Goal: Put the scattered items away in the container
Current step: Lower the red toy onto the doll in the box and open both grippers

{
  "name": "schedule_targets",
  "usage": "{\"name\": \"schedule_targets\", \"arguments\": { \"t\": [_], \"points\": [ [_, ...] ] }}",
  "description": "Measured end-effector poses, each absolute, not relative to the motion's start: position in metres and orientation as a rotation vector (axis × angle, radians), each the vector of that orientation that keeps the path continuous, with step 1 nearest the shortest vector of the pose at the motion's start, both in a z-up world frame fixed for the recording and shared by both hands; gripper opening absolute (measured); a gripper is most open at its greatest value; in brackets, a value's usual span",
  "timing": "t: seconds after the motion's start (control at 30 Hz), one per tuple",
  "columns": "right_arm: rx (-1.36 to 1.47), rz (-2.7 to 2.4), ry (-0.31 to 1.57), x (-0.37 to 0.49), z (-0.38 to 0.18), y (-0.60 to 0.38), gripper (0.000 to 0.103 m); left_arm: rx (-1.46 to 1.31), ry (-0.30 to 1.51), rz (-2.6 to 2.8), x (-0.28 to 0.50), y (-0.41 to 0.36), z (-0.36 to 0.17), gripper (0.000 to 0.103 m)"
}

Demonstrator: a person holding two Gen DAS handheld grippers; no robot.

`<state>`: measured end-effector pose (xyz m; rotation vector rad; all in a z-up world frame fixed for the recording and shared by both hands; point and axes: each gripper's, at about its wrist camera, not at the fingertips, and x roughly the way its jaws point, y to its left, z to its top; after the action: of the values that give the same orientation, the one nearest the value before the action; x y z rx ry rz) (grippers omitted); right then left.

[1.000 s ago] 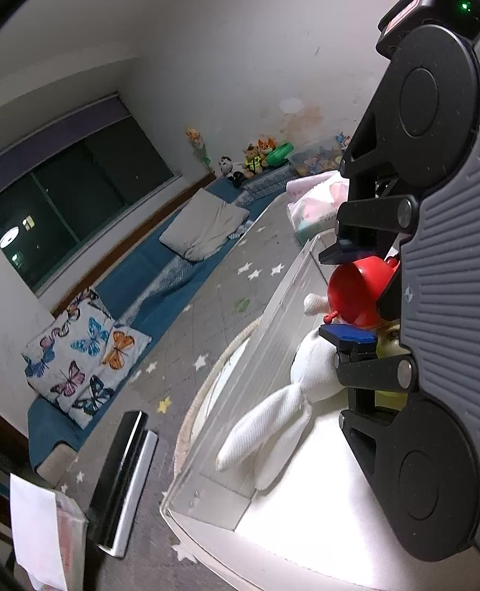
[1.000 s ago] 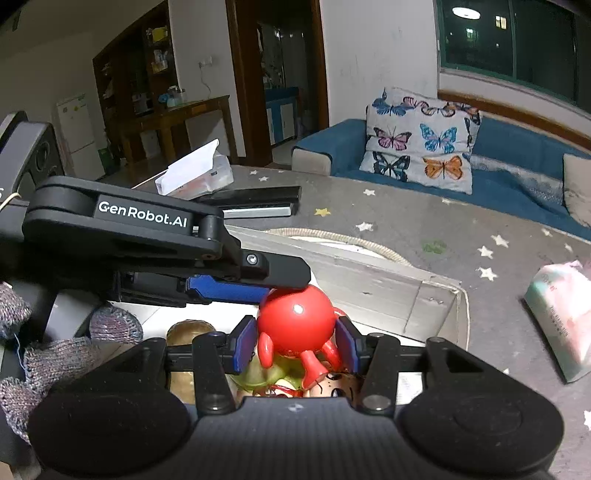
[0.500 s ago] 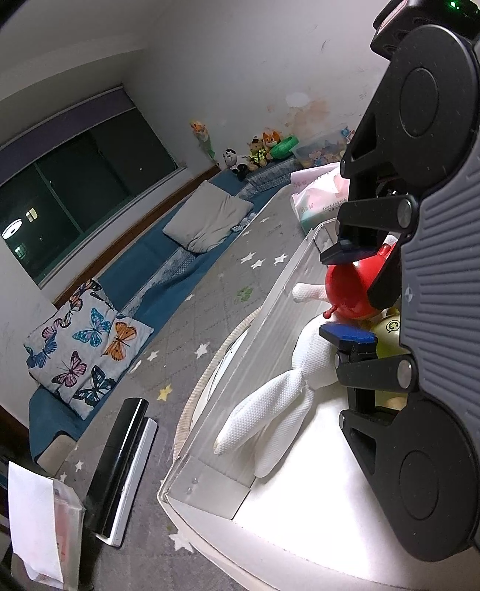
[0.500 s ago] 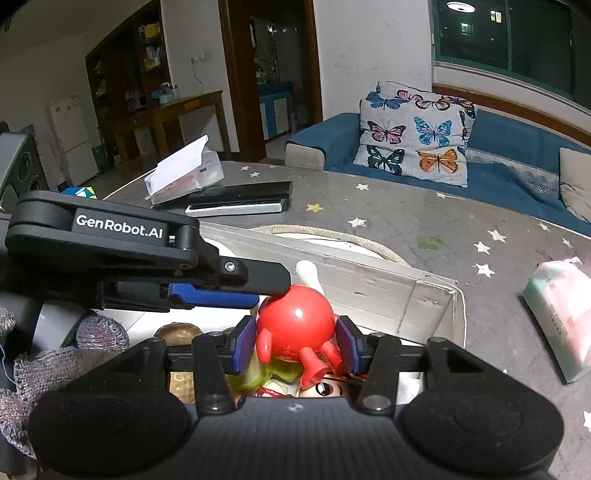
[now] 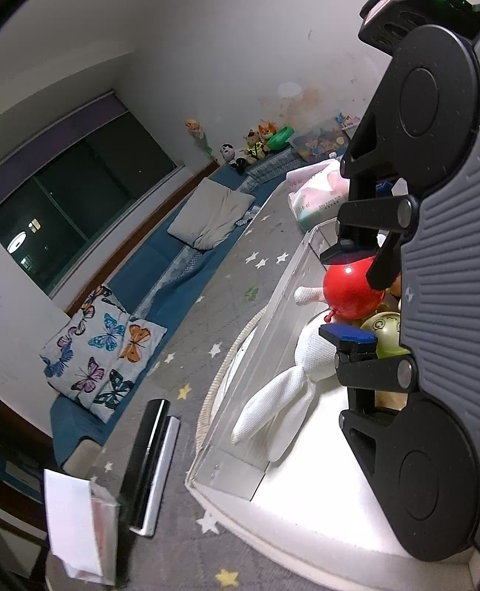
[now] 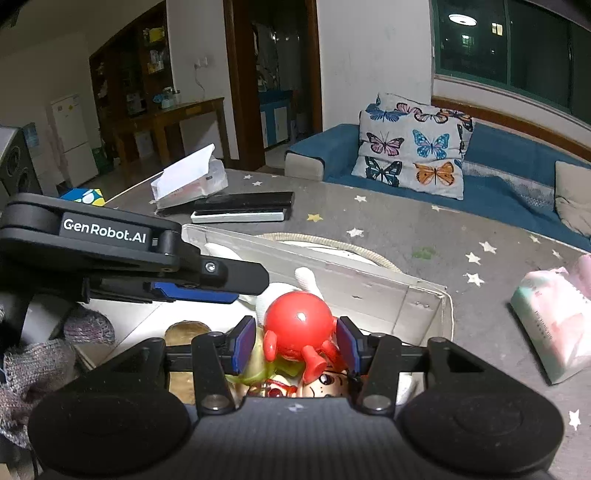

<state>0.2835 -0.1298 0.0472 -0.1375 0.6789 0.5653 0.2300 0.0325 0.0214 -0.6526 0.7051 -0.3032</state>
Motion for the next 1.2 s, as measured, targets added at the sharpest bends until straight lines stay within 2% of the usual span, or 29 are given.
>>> {"name": "schedule_targets", "arguments": {
  "t": [0.67,1.1,1.17,1.2],
  "points": [
    [-0.111,0.572,0.623,0.2,0.067,-0.143,0.05,-0.444,0.641,-0.255,0.141,0.012,0.054,0.037],
    [-0.112,0.55,0.607,0.147,0.063,-0.152,0.05,-0.327,0.625,-0.228,0.084,-0.006,0.052,0.037],
    [-0.117,0.551,0.604,0.139,0.062,-0.152,0.051,-0.32,0.633,-0.221,0.079,-0.007,0.049,0.037],
    [-0.118,0.552,0.603,0.135,0.06,-0.152,0.06,-0.318,0.637,-0.219,0.076,-0.008,0.048,0.037]
  ]
}}
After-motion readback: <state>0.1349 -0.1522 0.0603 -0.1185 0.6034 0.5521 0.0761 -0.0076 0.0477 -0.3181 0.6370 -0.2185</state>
